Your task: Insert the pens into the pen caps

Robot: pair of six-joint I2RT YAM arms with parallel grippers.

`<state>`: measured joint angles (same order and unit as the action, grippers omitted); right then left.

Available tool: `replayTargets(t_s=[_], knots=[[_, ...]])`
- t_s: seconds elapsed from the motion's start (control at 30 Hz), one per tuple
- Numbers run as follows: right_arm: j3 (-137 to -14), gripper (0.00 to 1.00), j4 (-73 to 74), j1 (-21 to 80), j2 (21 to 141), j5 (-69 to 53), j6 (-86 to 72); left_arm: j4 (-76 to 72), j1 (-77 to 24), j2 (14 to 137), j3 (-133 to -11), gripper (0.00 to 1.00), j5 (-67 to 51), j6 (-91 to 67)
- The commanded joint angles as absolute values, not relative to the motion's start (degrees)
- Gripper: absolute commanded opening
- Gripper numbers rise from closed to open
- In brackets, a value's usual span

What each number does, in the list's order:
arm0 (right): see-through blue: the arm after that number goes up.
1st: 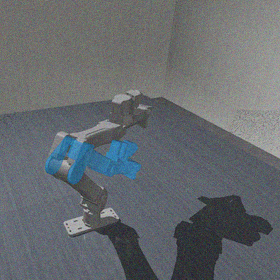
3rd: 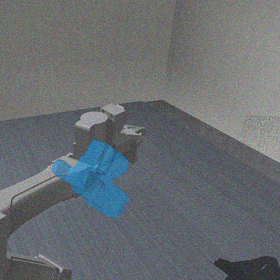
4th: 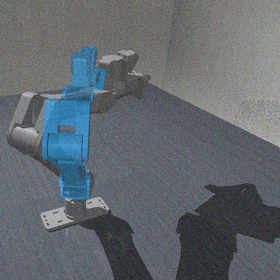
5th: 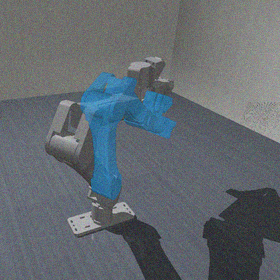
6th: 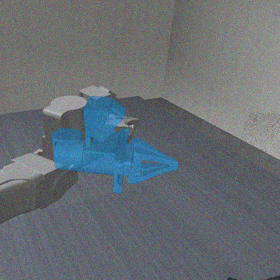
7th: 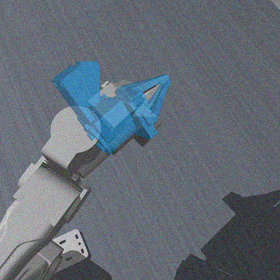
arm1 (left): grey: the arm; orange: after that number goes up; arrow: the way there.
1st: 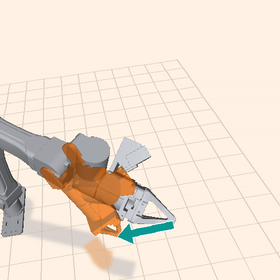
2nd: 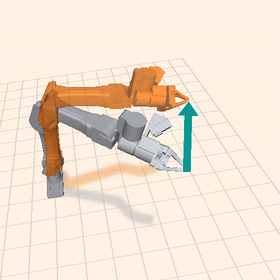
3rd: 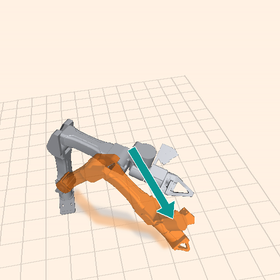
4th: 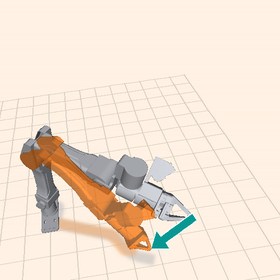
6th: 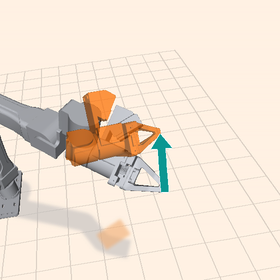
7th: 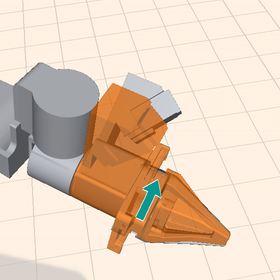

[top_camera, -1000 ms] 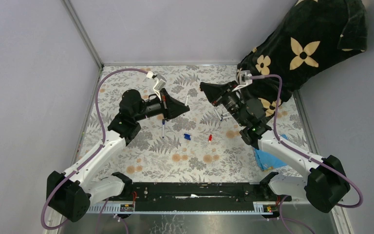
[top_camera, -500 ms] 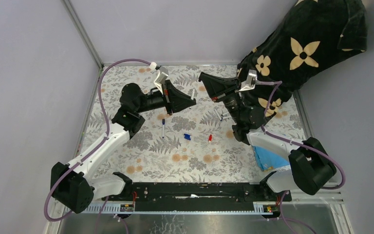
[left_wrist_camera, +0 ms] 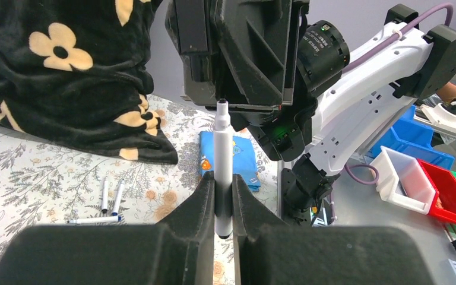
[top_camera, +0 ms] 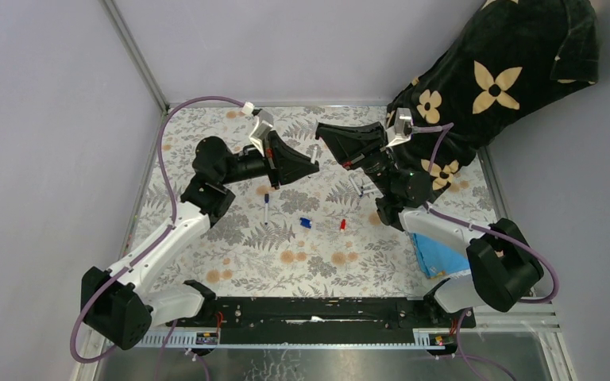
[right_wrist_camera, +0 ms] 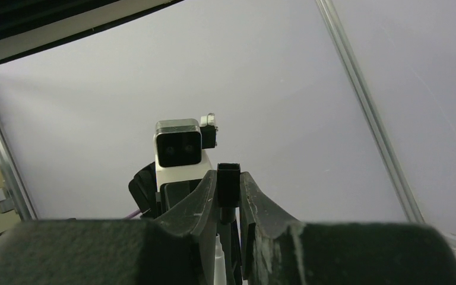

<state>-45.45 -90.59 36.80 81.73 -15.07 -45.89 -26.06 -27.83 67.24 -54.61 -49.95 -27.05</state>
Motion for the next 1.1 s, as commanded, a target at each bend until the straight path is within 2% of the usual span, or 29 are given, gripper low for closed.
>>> replayTargets(t_s=[0.0,1.07], knots=[[-48.36,0.0,-98.0,37.02,82.12,-18.98,-47.95,-26.66,-28.13,66.11,-53.99,0.0,-50.27,-25.18],[-47.72,0.0,-97.78,37.08,81.58,-21.97,-48.87,-26.54,-27.51,64.73,-52.75,0.0,-47.24,-24.74]])
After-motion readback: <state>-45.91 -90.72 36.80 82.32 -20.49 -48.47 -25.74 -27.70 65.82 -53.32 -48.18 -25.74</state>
